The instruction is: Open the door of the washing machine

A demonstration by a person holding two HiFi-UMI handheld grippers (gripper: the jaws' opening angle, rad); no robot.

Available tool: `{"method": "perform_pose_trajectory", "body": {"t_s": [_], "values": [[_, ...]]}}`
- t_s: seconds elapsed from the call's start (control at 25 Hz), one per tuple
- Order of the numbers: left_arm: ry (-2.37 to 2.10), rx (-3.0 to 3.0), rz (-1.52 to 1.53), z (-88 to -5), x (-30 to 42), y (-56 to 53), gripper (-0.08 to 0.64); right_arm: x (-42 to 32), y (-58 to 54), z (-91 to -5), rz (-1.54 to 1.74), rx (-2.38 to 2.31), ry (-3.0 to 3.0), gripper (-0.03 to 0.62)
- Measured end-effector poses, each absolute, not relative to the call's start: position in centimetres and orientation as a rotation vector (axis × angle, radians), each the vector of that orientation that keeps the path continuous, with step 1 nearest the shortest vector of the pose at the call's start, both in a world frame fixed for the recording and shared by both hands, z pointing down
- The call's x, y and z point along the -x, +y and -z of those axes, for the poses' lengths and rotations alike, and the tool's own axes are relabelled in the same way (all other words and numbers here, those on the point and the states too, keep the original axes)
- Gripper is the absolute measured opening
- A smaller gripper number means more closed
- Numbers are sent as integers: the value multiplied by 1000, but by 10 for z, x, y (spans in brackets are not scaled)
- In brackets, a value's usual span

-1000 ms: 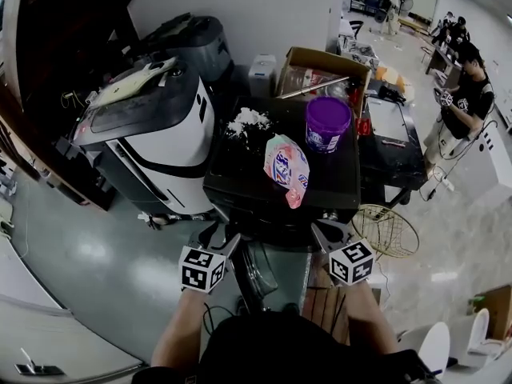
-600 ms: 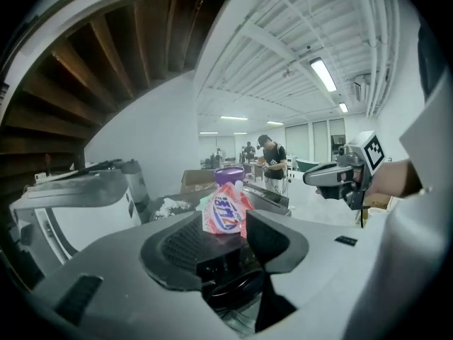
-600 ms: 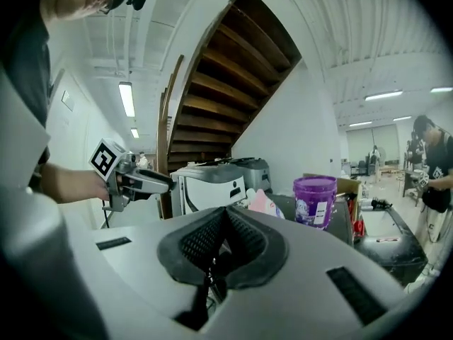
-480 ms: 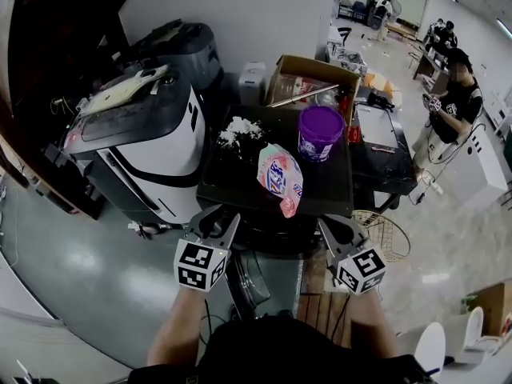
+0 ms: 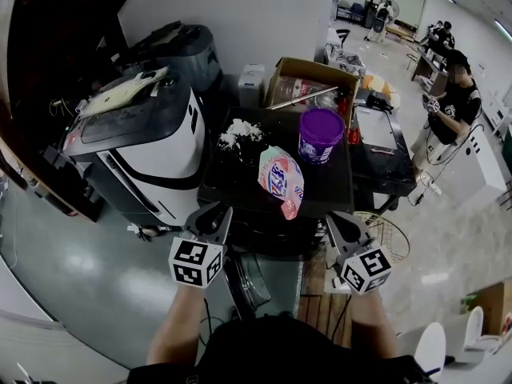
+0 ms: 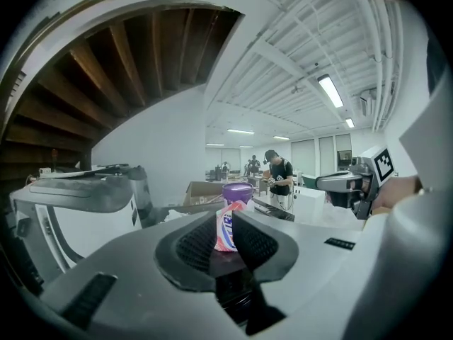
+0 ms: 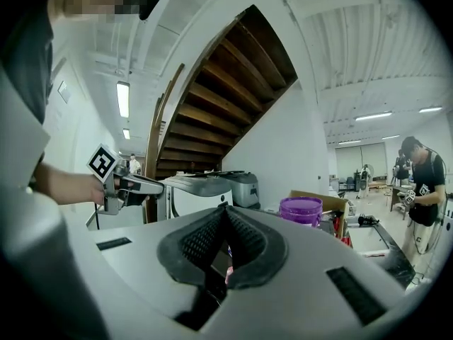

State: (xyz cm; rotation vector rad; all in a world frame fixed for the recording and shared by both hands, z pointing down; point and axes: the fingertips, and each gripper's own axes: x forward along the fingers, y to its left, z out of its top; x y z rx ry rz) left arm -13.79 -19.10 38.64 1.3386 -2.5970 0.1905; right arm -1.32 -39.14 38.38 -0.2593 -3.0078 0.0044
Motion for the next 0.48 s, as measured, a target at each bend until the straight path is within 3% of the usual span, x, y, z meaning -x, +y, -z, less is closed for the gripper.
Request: {"method": "perform_pose_trajectory", "body": {"t_s": [0.48], "values": [[-2611,-1296,-174,-387,135,-173,77,12,-376,-382,-33,295,-3001,14]]}}
